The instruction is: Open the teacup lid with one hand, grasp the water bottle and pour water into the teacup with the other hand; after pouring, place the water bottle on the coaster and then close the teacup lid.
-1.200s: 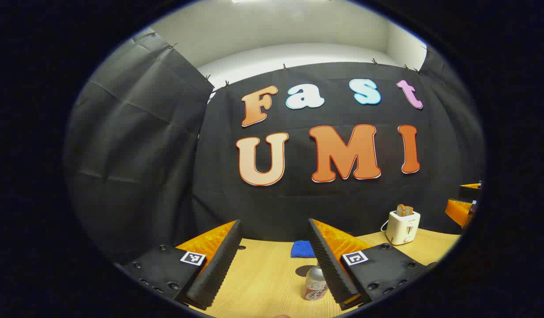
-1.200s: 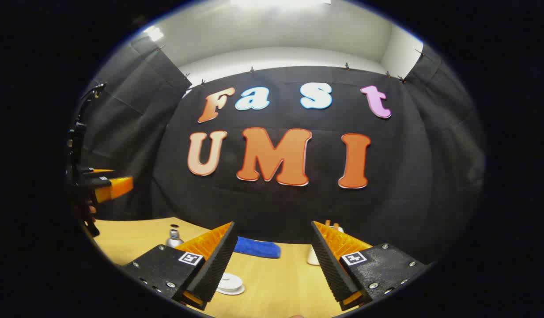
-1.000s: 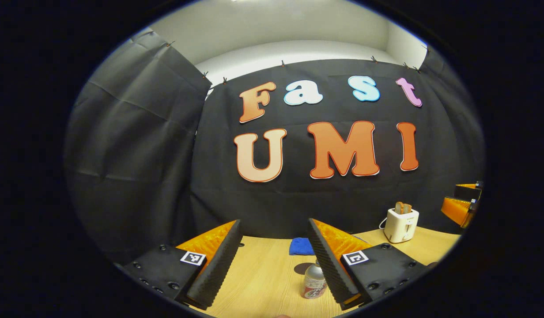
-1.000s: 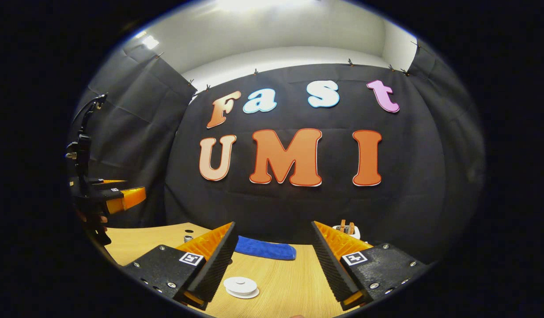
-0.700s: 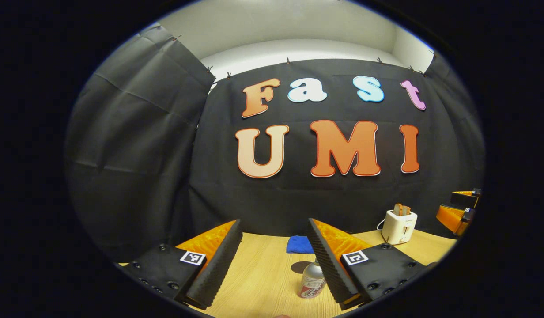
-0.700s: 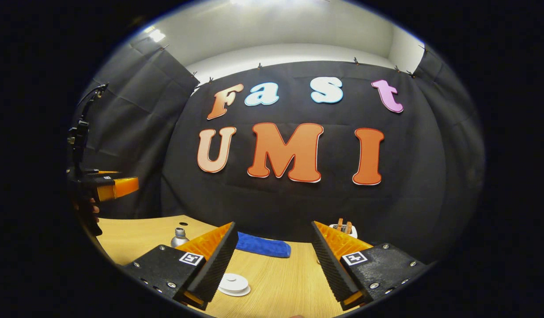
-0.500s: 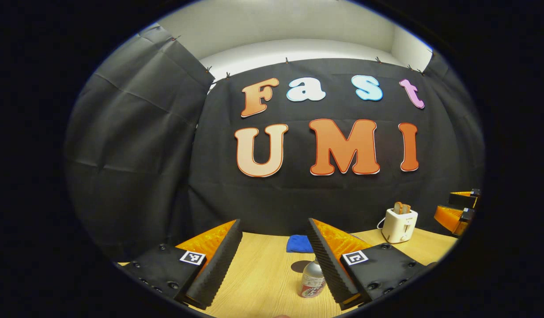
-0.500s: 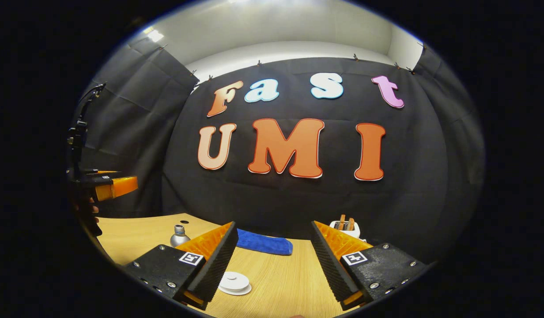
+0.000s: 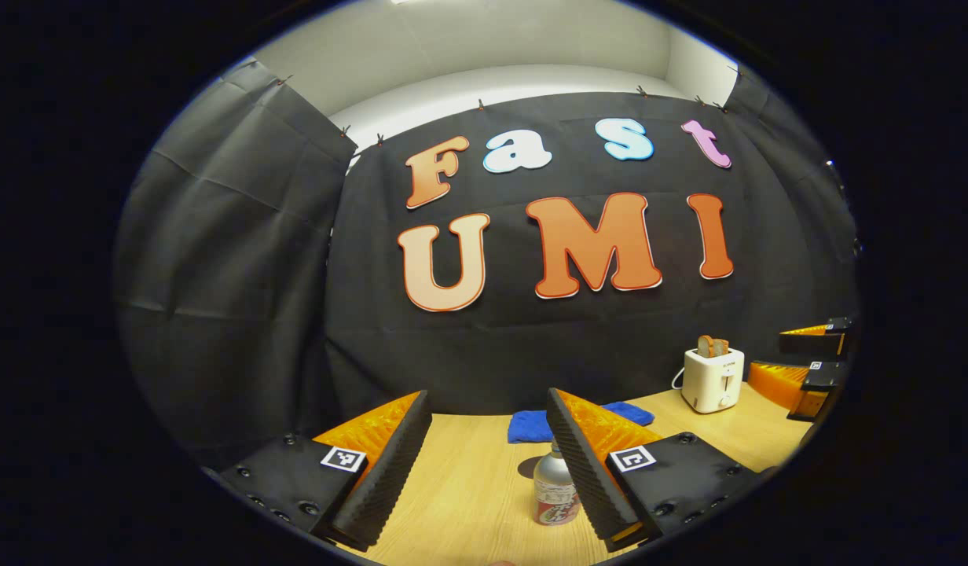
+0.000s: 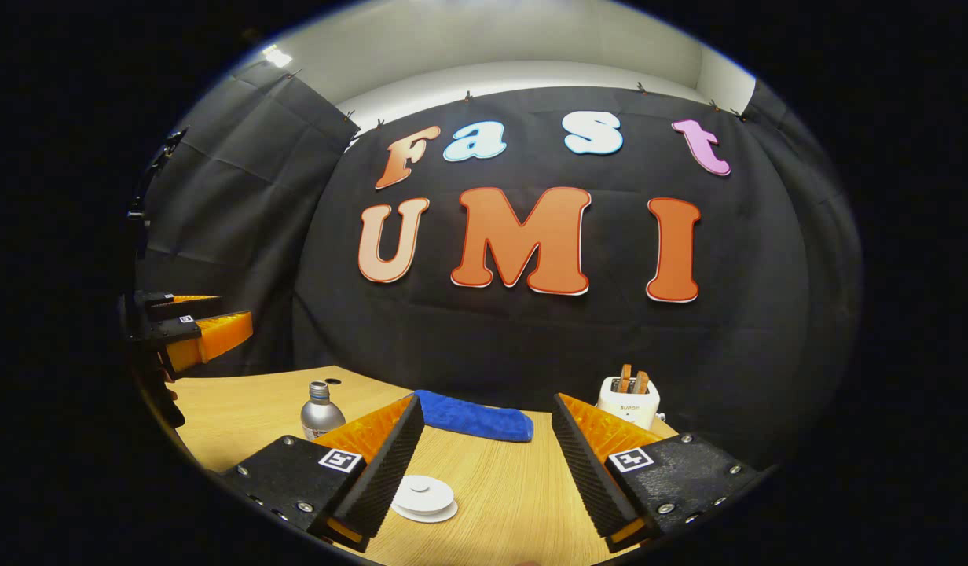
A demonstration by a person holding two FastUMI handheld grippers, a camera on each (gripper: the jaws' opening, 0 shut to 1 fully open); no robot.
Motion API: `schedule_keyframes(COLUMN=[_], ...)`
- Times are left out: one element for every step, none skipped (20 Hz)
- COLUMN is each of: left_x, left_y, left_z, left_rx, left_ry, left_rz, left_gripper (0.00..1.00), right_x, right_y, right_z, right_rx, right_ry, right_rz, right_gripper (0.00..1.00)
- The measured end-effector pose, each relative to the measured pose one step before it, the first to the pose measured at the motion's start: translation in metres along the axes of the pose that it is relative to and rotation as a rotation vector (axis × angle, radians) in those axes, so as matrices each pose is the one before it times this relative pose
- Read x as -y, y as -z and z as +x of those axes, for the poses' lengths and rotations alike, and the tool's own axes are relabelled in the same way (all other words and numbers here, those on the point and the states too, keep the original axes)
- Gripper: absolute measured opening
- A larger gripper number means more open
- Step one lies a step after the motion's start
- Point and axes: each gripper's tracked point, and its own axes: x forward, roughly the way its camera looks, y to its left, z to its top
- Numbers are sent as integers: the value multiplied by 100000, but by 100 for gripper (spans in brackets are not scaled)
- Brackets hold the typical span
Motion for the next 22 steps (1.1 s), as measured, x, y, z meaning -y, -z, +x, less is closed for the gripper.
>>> schedule_keyframes(left_x=[453, 124, 60, -99, -38, -148, -236, 15, 244, 96, 56, -113, -67, -358, -103, -147, -99, -153, -173, -117, -129, 29], left_y=[372, 563, 466, 609, 542, 622, 678, 478, 430, 576, 388, 424, 289, 481, 297, 215, 235, 16, 227, 112, 307, 310], left_z=[56, 88, 11, 112, 122, 77, 31, 59, 31, 106, 137, 125, 83, 8, 30, 47, 8, 95, 31, 171, 272, -21], left_rx=[-777, -660, -589, -690, -991, -1112, -1401, -1041, -897, -1132, -1021, -748, -437, -411, -495, -618, -335, 61, -152, -567, -785, -688], left_ry=[1759, 877, 272, -101, -224, -956, -1290, -53, 528, 362, -56, -270, -294, -810, -56, -249, -272, -376, -419, -421, -350, -28], left_rz=[-2076, -1439, -414, -3, 651, 1644, 1728, 360, -361, -537, -114, 282, 978, 988, 374, 434, 447, 382, 132, 190, -67, -467], left_gripper=[97, 94, 97, 100, 100, 100, 100, 100, 100, 97, 94, 94, 94, 98, 99, 100, 98, 98, 98, 98, 98, 98], right_x=[-220, -243, -380, -451, -533, -283, -339, -575, -458, -281, -268, -454, -334, -545, -212, -43, -318, -307, -197, -204, -226, -232], right_y=[405, 455, 485, 675, 793, 963, 807, 611, 453, 560, 720, 730, 879, 938, 381, 255, 284, 214, 385, 441, 667, 505], right_z=[258, 215, 260, 209, 242, 472, 282, 141, 253, 451, 379, 556, 450, 523, 281, 323, 434, 391, 457, 452, 423, 280], right_rx=[-715, -591, -665, -1437, -1974, -3346, -2647, -1396, -1252, -1029, -1556, -1919, -3111, -3063, -1218, -896, -688, -535, -634, -1233, -1911, -1708], right_ry=[-306, -931, -1093, -1300, -1480, -847, -1411, -1699, -1008, -862, -746, -870, -915, -1479, -322, -66, -879, -866, -546, -690, -1028, -1423], right_rz=[-28, -108, 90, 227, 637, 1127, 1037, 462, -284, -621, -853, -637, -189, -185, -90, -27, 103, 129, 279, 360, 813, 870], right_gripper=[98, 98, 98, 98, 98, 98, 97, 97, 97, 96, 96, 96, 96, 97, 97, 95, 94, 95, 94, 88, 86, 79])
